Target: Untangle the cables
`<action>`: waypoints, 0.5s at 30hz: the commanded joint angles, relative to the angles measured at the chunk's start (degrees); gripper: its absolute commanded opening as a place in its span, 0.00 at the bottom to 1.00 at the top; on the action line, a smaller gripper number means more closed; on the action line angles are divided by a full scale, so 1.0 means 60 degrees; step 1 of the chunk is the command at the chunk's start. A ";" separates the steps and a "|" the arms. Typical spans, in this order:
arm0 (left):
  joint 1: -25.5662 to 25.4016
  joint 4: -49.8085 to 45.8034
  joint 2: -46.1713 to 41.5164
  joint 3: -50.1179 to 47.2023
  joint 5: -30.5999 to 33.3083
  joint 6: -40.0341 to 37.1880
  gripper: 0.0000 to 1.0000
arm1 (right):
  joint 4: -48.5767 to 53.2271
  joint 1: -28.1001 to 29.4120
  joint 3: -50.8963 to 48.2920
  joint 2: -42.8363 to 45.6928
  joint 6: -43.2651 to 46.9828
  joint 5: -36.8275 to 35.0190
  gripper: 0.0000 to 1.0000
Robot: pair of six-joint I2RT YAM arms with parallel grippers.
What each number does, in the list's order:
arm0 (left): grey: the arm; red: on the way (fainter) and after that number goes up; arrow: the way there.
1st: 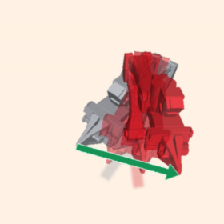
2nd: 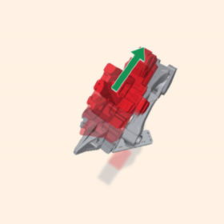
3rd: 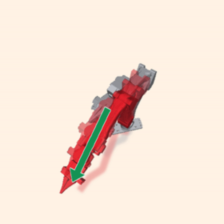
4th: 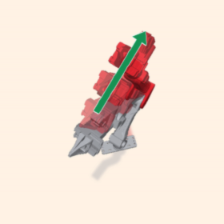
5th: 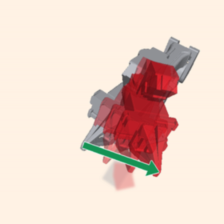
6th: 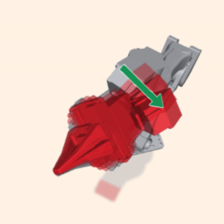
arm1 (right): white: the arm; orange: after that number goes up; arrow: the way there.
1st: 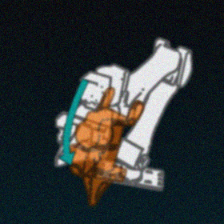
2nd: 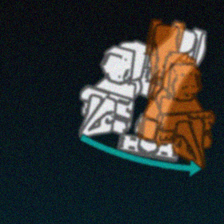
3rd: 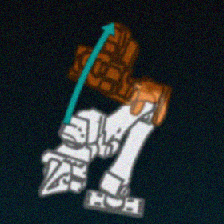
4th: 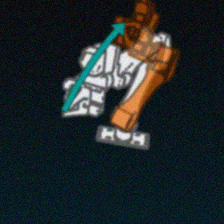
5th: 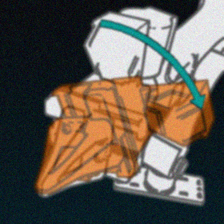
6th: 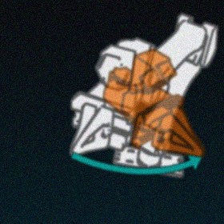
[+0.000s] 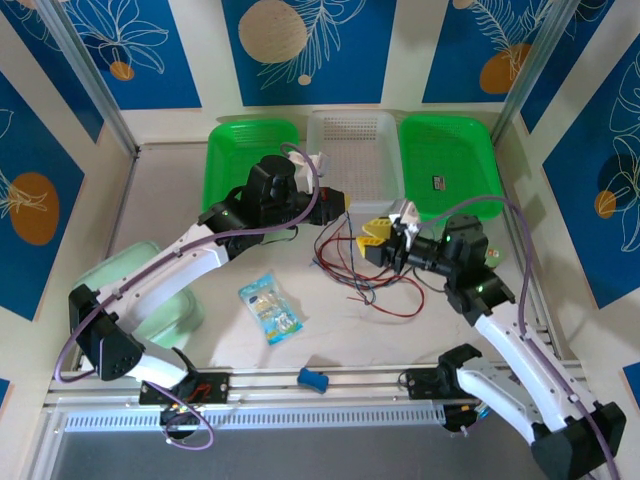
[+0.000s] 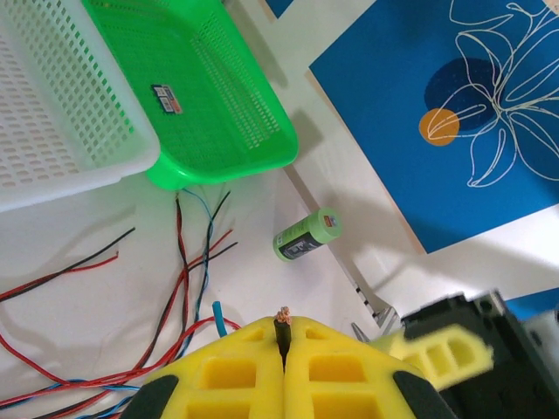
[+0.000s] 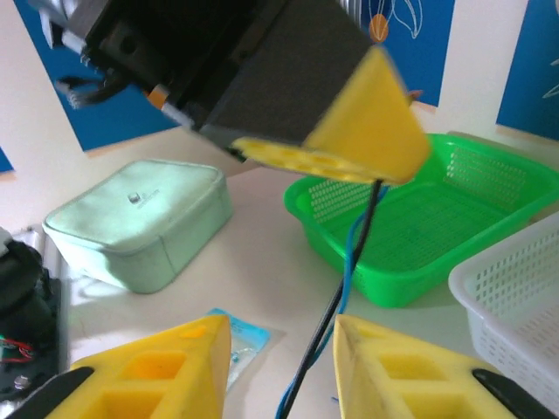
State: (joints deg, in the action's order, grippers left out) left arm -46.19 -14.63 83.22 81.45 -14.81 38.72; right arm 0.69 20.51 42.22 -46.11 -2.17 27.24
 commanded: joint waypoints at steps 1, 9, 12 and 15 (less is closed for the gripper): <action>-0.0077 -0.0182 -0.0151 0.0414 -0.0163 0.0051 0.00 | 0.0538 -0.1111 0.1106 -0.0671 -0.1038 0.2719 0.35; -0.0071 -0.0191 -0.0187 0.0403 -0.0196 0.0070 0.00 | 0.1889 -0.0991 0.1797 -0.1453 -0.0131 0.3169 0.32; -0.0074 -0.0202 -0.0165 0.0445 -0.0255 0.0066 0.00 | 0.1891 -0.0996 0.1863 -0.1707 -0.0075 0.3351 0.31; -0.0079 -0.0270 -0.0116 0.0528 -0.0344 0.0069 0.00 | 0.1905 -0.1012 0.1996 -0.2041 -0.0040 0.3613 0.27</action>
State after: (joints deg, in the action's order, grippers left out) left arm -46.19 -15.51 83.22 82.19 -15.11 38.74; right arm 10.02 14.39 51.92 -57.14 -3.38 45.36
